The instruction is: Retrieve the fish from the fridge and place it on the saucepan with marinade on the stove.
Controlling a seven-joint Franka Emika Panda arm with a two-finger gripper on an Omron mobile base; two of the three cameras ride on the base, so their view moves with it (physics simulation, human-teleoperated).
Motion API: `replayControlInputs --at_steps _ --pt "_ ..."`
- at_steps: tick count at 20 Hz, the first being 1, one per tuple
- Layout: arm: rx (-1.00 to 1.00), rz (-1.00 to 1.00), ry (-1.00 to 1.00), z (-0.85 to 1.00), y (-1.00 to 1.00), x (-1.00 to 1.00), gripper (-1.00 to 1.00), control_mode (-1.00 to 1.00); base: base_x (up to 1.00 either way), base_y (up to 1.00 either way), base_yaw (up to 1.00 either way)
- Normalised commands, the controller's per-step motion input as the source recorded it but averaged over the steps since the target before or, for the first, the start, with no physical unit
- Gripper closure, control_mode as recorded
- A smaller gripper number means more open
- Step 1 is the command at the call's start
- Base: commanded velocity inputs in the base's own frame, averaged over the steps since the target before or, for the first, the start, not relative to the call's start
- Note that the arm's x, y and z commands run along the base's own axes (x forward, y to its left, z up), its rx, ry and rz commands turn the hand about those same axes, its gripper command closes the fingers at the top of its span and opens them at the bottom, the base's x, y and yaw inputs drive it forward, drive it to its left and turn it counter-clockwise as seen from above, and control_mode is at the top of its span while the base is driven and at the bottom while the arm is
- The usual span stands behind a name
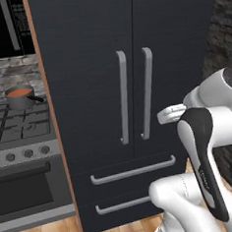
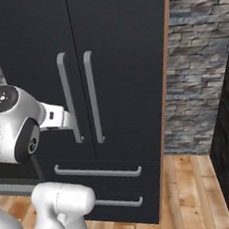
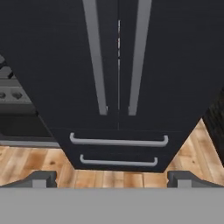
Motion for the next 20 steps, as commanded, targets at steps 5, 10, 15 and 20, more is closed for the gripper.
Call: replayControlInputs --at_steps 5,10,15,20 --pt "0.00 0.00 0.00 0.69 0.24 0.00 -1.00 -1.00 0.00 0.00 0.00" --pt "0.00 0.00 0.00 0.31 0.47 0.14 -1.00 -1.00 0.00 0.00 0.00" --pt "-0.01 -0.01 0.00 0.00 0.26 0.46 -1.00 -1.00 0.00 0.00 0.00" --pt "-0.01 0.00 -0.01 -0.07 0.02 0.50 -1.00 -1.00 0.00 0.00 0.00"
